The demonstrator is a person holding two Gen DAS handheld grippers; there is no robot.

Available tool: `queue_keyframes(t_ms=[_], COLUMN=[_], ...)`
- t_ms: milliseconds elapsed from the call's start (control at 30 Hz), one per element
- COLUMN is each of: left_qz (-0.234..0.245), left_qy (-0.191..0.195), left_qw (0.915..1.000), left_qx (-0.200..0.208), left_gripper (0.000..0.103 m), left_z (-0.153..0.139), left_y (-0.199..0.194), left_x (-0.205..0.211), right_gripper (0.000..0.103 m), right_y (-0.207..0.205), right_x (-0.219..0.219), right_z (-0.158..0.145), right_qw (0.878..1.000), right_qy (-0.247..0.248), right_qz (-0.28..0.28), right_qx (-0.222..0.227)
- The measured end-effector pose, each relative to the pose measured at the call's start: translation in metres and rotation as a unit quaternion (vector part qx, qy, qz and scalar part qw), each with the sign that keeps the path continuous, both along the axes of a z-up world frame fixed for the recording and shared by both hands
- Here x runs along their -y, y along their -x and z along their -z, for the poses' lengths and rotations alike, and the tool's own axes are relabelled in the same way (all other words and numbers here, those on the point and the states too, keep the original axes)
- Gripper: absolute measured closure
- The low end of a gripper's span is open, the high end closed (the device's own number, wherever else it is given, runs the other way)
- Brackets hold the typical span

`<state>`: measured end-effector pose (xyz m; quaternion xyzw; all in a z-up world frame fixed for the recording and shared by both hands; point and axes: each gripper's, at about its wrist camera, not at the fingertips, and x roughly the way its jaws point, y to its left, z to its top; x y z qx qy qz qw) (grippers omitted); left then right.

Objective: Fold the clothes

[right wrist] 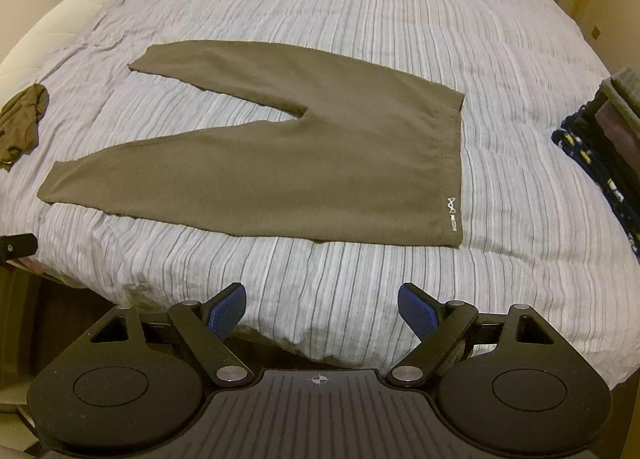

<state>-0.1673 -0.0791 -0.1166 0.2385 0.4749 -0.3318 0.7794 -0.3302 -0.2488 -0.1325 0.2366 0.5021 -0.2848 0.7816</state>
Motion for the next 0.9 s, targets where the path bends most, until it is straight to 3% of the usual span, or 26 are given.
queue_keyframes(t_ms=[400, 900], left_qz=[0.014, 0.122], left_qy=[-0.009, -0.011], left_qw=[0.9998, 0.9924], left_qx=[-0.013, -0.011], left_gripper=[0.058, 0.058], left_z=[0.012, 0.015], left_y=[-0.041, -0.148], left_x=[0.023, 0.151], right_gripper=[0.017, 0.017], right_y=[-0.031, -0.126], right_x=[0.017, 0.078], right_z=[0.001, 0.002], right_qw=[1.0, 0.992], right_qy=[0.017, 0.013], right_qz=[0.014, 0.119], right_qx=[-0.016, -0.029])
